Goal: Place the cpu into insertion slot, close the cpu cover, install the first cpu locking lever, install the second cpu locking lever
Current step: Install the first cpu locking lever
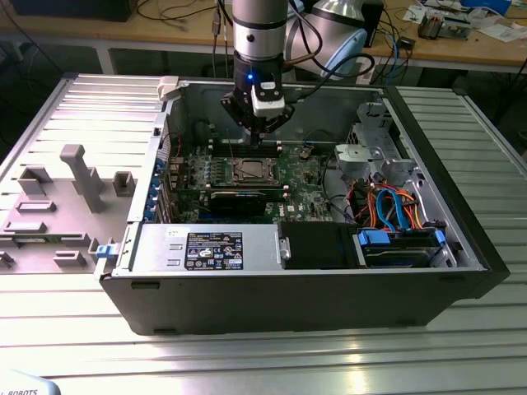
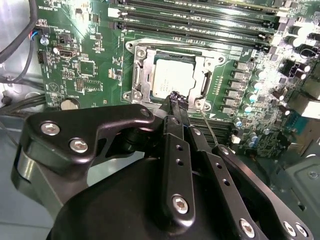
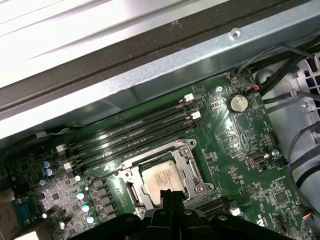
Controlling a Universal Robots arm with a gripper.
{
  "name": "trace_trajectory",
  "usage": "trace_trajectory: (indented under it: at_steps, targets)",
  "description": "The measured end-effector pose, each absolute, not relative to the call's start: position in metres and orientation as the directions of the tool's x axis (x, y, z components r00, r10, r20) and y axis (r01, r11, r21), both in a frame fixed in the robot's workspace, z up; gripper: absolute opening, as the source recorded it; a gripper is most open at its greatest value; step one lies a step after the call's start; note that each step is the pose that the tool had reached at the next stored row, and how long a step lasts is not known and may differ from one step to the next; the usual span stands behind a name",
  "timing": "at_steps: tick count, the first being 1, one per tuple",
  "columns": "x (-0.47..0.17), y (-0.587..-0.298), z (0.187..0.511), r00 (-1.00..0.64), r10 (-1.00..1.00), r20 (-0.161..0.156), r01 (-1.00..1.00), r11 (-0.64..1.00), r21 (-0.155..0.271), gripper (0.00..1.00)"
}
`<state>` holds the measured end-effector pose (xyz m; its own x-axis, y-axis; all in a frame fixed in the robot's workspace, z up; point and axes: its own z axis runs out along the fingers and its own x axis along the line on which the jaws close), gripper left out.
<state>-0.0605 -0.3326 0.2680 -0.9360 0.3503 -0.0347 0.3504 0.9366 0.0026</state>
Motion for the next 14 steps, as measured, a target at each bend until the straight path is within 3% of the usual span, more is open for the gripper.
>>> trace_trajectory:
  at_steps: [14]
  targets:
    - [-0.0703,-0.3334,0.2678,-0.972,0.234,-0.035,0.234,0.972,0.003,0.12]
